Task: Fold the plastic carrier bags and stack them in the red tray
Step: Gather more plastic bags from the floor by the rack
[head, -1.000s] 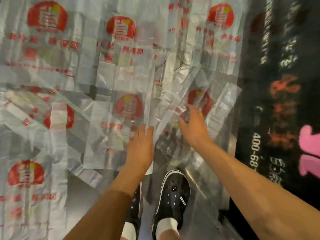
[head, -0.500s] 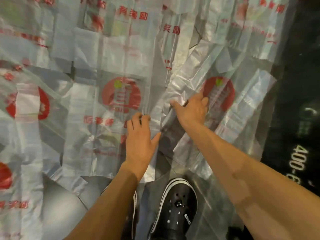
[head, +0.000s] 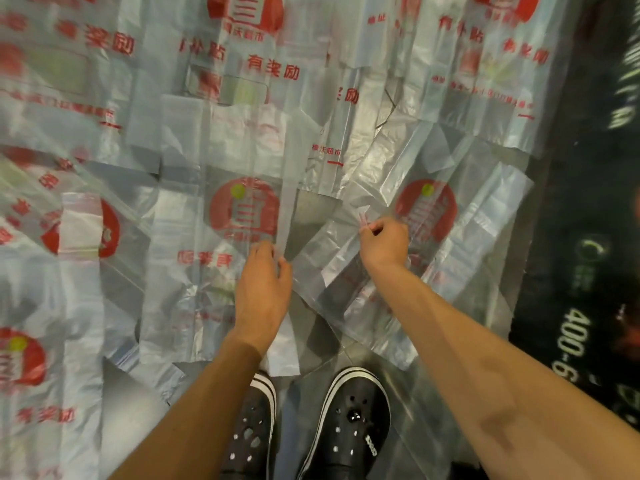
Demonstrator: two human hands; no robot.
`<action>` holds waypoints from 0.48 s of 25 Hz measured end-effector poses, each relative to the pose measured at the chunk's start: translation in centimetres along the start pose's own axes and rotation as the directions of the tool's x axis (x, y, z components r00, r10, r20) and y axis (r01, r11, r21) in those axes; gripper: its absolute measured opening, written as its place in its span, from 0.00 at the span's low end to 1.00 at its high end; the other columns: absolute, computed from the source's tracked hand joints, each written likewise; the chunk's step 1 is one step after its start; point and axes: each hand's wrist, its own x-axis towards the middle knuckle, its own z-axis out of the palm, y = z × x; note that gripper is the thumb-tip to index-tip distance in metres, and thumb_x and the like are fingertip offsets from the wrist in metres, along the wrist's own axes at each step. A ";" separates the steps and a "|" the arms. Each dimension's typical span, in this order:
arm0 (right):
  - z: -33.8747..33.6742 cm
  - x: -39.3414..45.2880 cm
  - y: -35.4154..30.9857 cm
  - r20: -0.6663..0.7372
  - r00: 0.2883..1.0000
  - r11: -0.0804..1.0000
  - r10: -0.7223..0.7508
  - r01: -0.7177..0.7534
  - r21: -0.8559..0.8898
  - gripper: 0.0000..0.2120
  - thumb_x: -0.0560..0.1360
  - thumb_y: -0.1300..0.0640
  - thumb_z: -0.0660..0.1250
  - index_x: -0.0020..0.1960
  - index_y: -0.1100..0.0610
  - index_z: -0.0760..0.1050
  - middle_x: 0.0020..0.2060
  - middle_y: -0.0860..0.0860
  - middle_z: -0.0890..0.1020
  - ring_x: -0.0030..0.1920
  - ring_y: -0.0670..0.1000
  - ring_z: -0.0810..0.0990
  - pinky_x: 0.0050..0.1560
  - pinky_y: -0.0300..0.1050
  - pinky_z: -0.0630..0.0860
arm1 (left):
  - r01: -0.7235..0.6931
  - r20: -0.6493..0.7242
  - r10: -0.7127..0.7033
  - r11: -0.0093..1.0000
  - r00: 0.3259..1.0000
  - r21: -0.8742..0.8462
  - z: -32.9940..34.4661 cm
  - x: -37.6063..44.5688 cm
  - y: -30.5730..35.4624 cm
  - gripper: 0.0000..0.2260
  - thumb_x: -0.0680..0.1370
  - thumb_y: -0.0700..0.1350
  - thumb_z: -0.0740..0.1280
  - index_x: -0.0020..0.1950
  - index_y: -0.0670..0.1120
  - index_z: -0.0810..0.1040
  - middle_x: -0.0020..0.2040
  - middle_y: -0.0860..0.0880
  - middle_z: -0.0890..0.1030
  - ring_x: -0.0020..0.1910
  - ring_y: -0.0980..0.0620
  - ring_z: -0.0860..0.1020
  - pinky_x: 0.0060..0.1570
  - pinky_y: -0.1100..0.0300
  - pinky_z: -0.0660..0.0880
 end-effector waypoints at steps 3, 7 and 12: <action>-2.4 -1.7 0.4 0.028 1.000 0.992 -0.008 0.004 0.124 0.06 0.80 0.60 0.66 0.44 0.56 0.74 0.43 0.51 0.78 0.37 0.45 0.74 0.34 0.30 0.68 | 0.006 0.032 -0.005 0.999 0.999 -0.031 -2.8 -0.8 0.5 0.03 0.84 0.45 0.59 0.57 0.48 0.68 0.48 0.49 0.77 0.44 0.49 0.78 0.45 0.51 0.77; -7.9 -5.6 0.1 0.047 0.995 0.958 -0.083 0.067 0.280 0.04 0.78 0.63 0.70 0.44 0.59 0.77 0.36 0.47 0.78 0.36 0.40 0.75 0.37 0.29 0.69 | -0.056 0.069 0.056 0.998 0.996 -0.008 -7.6 -2.0 3.9 0.18 0.84 0.42 0.58 0.73 0.48 0.60 0.42 0.45 0.79 0.36 0.46 0.79 0.35 0.53 0.76; -15.8 -11.2 -3.0 0.156 0.977 0.928 -0.145 0.079 0.364 0.07 0.77 0.63 0.71 0.41 0.57 0.78 0.39 0.50 0.82 0.39 0.39 0.79 0.45 0.36 0.76 | -0.153 0.220 0.124 0.981 0.968 0.119 -14.9 -4.1 10.4 0.34 0.82 0.36 0.58 0.81 0.57 0.45 0.34 0.44 0.77 0.31 0.46 0.77 0.35 0.51 0.74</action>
